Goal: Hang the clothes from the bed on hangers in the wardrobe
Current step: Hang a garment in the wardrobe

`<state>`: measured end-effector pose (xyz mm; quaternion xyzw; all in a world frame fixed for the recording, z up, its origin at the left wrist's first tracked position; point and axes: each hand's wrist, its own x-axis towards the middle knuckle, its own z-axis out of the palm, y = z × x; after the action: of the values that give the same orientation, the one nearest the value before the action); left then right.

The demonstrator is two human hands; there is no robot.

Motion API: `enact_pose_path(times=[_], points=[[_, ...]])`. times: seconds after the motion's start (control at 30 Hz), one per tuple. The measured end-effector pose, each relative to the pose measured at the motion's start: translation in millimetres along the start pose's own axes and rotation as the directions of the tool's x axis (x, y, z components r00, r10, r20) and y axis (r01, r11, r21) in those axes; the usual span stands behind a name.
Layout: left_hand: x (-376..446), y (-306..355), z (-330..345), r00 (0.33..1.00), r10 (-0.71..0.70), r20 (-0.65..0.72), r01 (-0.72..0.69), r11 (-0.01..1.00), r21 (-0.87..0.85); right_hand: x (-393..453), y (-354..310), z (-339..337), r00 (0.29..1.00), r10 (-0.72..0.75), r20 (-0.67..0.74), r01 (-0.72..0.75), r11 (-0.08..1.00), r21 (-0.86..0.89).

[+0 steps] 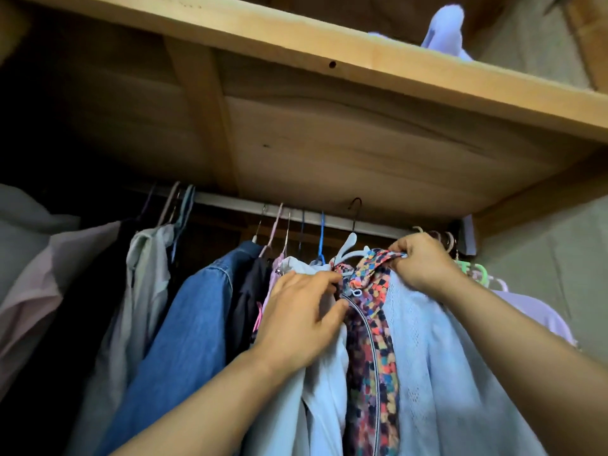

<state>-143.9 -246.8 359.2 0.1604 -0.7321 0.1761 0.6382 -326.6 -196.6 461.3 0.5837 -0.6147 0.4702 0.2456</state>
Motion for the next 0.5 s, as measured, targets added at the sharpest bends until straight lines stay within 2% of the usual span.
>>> enact_pose_path(times=[0.23, 0.3, 0.37, 0.43, 0.5], points=[[-2.0, -3.8, 4.6, 1.000, -0.001, 0.015, 0.001, 1.000, 0.027, -7.5, -9.4, 21.0, 0.986, -0.130, 0.106, 0.137, 0.989, -0.063], [-2.8, -4.0, 4.8, 1.000, -0.004, 0.021, 0.003, 1.000, 0.023, -13.9, -10.5, 26.6, 0.983, -0.120, 0.139, 0.123, 0.992, -0.012], [-3.0, -4.8, 5.4, 1.000, -0.007, 0.029, 0.007, 1.000, 0.006, -22.1, -13.6, 26.0, 0.974, -0.079, 0.211, 0.025, 0.968, 0.250], [-3.6, -5.9, 5.6, 1.000, 0.008, 0.006, -0.008, 1.000, -0.030, -31.0, -16.4, 23.3, 0.945, -0.049, 0.323, -0.143, 0.827, 0.543], [-4.6, -6.5, 3.7, 0.999, 0.010, -0.034, -0.012, 0.997, -0.082, -40.7, -17.8, 26.0, 0.901, -0.086, 0.425, -0.250, 0.697, 0.672]])
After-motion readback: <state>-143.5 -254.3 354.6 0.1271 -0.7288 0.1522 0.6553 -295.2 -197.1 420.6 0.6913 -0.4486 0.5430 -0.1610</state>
